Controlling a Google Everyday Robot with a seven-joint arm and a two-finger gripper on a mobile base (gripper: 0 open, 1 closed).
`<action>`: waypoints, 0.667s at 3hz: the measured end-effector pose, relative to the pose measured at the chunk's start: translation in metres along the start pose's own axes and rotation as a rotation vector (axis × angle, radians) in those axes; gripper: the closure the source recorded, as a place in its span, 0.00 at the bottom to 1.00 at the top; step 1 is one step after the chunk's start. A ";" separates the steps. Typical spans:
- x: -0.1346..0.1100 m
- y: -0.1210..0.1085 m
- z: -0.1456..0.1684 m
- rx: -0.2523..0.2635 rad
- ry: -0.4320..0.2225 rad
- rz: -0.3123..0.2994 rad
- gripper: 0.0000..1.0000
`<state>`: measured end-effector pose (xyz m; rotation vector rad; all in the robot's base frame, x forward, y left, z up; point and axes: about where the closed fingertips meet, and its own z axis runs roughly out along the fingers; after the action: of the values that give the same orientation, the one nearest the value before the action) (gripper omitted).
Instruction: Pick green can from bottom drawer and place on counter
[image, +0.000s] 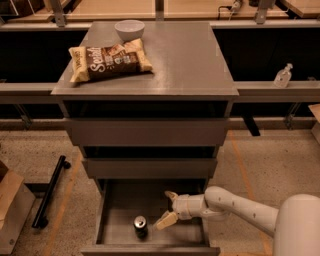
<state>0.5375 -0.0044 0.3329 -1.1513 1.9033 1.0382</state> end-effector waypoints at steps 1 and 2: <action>0.002 -0.004 0.002 0.007 -0.002 0.000 0.00; 0.012 -0.008 0.017 0.026 0.003 0.012 0.00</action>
Offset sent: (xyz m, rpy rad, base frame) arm 0.0098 0.0187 -0.0512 -0.0352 0.0086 -0.0746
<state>0.5423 0.0040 0.3128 -1.1279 1.9232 1.0156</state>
